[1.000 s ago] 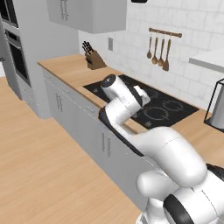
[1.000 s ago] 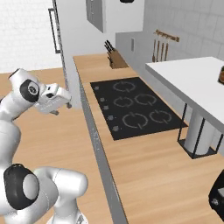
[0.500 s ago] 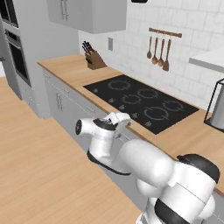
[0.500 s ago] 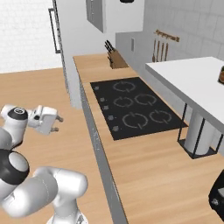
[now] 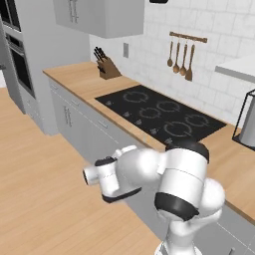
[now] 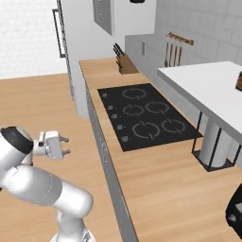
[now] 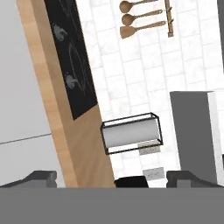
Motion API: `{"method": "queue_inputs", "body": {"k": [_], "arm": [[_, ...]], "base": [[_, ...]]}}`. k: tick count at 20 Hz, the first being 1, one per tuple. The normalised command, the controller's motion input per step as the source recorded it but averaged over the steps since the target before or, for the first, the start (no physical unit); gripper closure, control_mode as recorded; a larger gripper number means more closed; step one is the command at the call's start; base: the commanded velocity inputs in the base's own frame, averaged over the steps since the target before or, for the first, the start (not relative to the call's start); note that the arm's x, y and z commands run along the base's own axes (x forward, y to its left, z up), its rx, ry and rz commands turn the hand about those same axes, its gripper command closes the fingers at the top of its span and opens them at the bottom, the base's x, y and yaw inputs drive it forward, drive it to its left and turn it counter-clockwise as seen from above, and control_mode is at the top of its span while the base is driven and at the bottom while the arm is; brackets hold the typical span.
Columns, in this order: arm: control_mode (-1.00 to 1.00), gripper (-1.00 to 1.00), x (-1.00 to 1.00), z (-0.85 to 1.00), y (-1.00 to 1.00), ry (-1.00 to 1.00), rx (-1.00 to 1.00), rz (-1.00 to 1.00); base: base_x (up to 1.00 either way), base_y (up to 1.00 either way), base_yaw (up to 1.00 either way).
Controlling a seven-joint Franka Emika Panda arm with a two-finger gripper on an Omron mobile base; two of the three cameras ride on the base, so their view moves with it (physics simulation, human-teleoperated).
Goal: Take a straw from the drawer in front and place it inside the glass cup on the dining counter.
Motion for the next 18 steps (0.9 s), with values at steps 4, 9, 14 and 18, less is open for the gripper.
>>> {"method": "queue_inputs", "body": {"k": [4, 9, 14, 18], "arm": [[-1.00, -1.00, 0.46, -0.26, 0.03, 0.00, -0.30, -0.14], [-1.00, -1.00, 0.41, -0.22, -0.14, 0.00, -0.05, -0.06], [-1.00, -1.00, 0.41, -0.42, -0.19, 0.00, 0.00, -0.02], [-1.00, -1.00, 0.30, -0.31, -0.29, 0.00, 0.00, -0.01]], "base": [[0.00, 0.00, 0.00], [0.00, 0.00, 0.00], [0.00, 0.00, 0.00], [0.00, 0.00, 0.00]]}}
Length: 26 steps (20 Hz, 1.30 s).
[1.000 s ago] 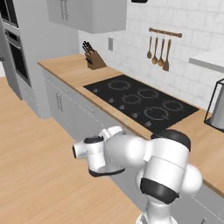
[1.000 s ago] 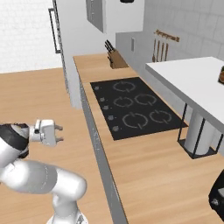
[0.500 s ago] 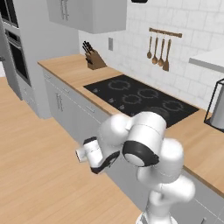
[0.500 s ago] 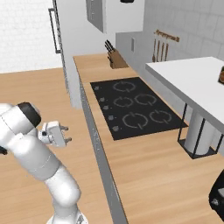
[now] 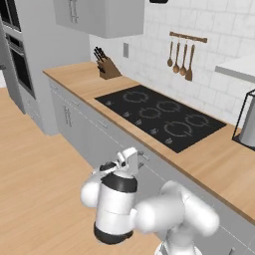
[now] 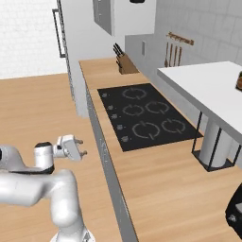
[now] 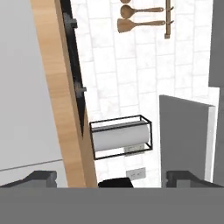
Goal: Take a straw from the drawer in front and place it inside the glass cup on the dining counter.
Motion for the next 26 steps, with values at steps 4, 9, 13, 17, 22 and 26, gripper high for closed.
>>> {"method": "queue_inputs", "body": {"k": [4, 9, 13, 17, 22, 26], "arm": [[-1.00, -1.00, 0.10, -0.27, -0.20, 0.00, 0.00, 0.00], [-1.00, -1.00, 0.39, -0.24, -0.16, 0.00, 0.05, 0.05], [-1.00, -1.00, 0.68, -0.31, -0.09, 0.01, 0.09, 0.12], [-1.00, -1.00, 0.53, -0.45, 0.00, 0.04, 0.07, 0.15], [-1.00, -1.00, 0.48, -0.49, 0.00, 0.08, 0.05, 0.11], [-1.00, -1.00, 0.50, -0.42, -0.05, 0.06, 0.01, 0.03]], "base": [[0.00, 0.00, 0.00], [0.00, 0.00, 0.00], [0.00, 0.00, 0.00], [0.00, 0.00, 0.00], [0.00, 0.00, 0.00], [0.00, 0.00, 0.00]]}}
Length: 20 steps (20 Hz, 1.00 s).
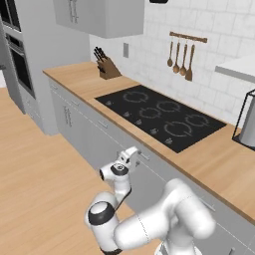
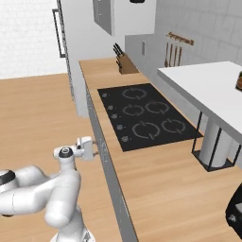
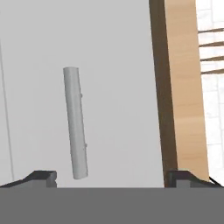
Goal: Take a straw from the drawer in front and place it inside the glass cup on the dining counter.
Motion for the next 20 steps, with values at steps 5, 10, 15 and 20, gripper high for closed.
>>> {"method": "queue_inputs", "body": {"k": [5, 10, 15, 20], "arm": [[-1.00, -1.00, 0.54, -0.46, -0.06, 0.06, 0.00, 0.00], [-1.00, -1.00, 0.50, -0.46, -0.03, 0.03, 0.00, 0.00], [-1.00, -1.00, 0.37, -0.48, -0.06, 0.00, 0.00, 0.00], [-1.00, -1.00, 0.11, -0.48, -0.17, 0.00, 0.00, 0.00]], "base": [[0.00, 0.00, 0.00], [0.00, 0.00, 0.00], [0.00, 0.00, 0.00], [0.00, 0.00, 0.00]]}}
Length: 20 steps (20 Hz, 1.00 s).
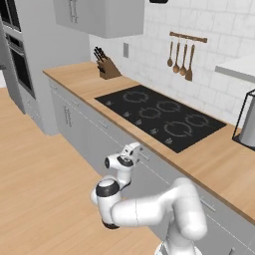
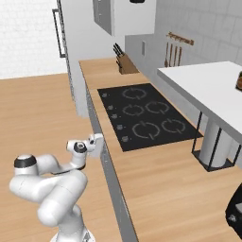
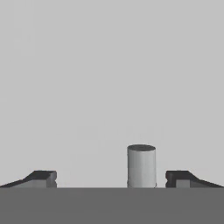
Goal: Take a straw from the drawer in front and place it inside the glass cup on the dining counter.
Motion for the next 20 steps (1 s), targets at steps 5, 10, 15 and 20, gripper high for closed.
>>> {"method": "queue_inputs", "body": {"k": [5, 10, 15, 20], "arm": [[-1.00, -1.00, -0.03, -0.34, -0.34, 0.00, -0.03, 0.00], [-1.00, -1.00, -0.18, -0.29, -0.41, -0.01, -0.03, 0.00], [-1.00, 1.00, -0.24, -0.24, -0.23, -0.02, -0.04, 0.00], [-1.00, 1.00, -0.34, -0.11, -0.04, -0.03, -0.02, 0.00]], "base": [[0.00, 0.00, 0.00], [0.00, 0.00, 0.00], [0.00, 0.00, 0.00], [0.00, 0.00, 0.00]]}}
